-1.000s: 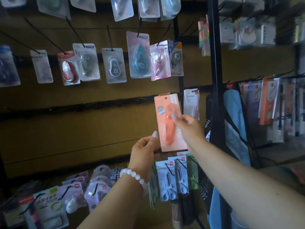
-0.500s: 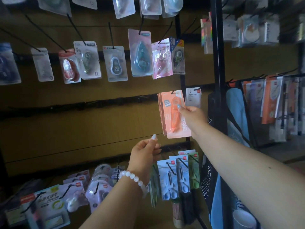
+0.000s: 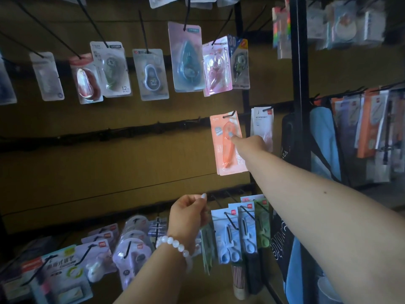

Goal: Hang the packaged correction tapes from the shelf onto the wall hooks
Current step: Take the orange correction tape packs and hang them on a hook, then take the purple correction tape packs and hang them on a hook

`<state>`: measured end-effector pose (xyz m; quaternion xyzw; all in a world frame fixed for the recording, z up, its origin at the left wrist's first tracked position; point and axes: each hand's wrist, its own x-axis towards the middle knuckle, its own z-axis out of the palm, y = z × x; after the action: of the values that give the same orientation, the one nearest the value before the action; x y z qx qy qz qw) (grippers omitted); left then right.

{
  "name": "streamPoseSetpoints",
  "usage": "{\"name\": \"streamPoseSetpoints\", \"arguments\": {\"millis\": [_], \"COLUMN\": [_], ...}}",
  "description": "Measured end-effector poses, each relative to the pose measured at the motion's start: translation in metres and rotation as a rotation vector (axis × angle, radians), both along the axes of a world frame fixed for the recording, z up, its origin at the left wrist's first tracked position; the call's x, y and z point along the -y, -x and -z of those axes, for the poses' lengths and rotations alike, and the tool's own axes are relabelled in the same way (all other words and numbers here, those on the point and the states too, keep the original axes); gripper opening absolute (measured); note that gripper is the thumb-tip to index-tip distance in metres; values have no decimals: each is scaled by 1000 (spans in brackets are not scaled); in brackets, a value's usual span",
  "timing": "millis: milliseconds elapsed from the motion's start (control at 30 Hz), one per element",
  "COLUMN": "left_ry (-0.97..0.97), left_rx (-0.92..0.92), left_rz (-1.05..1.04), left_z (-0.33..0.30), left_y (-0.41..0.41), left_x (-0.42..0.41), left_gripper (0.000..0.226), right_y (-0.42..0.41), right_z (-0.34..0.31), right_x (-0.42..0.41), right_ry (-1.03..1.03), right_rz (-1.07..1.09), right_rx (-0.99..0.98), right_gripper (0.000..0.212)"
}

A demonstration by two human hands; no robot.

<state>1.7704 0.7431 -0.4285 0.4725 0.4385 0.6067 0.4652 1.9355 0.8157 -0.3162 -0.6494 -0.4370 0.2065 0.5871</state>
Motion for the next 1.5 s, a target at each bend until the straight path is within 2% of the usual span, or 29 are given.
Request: {"name": "streamPoseSetpoints", "arguments": {"millis": [233, 467, 733, 800, 967, 1067, 1200, 1367, 1500], "left_ry": [15, 33, 117, 173, 245, 290, 389, 478, 548], "left_rx": [-61, -126, -346, -388, -631, -685, -719, -819, -761], "left_rz": [-52, -82, -59, -10, 111, 114, 86, 102, 93], "left_z": [7, 10, 44, 62, 124, 158, 199, 244, 281], "left_y": [8, 12, 20, 20, 26, 29, 32, 28, 27], "left_x": [-4, 3, 15, 21, 35, 40, 40, 28, 10], "left_gripper": [17, 23, 26, 27, 39, 38, 26, 29, 21], "right_y": [3, -9, 8, 17, 26, 25, 19, 10, -3], "right_z": [18, 50, 128, 158, 231, 274, 332, 392, 438], "right_x": [-17, -1, 60, 77, 106, 110, 106, 88, 69], "right_ry": [65, 67, 37, 76, 263, 362, 479, 601, 760], "right_rz": [-84, -83, -220, -279, -360, -393, -380, -372, -378], "right_rx": [-65, -56, 68, 99, 246, 293, 312, 289, 337], "right_gripper": [43, 59, 43, 30, 33, 31, 31, 19, 32]}}
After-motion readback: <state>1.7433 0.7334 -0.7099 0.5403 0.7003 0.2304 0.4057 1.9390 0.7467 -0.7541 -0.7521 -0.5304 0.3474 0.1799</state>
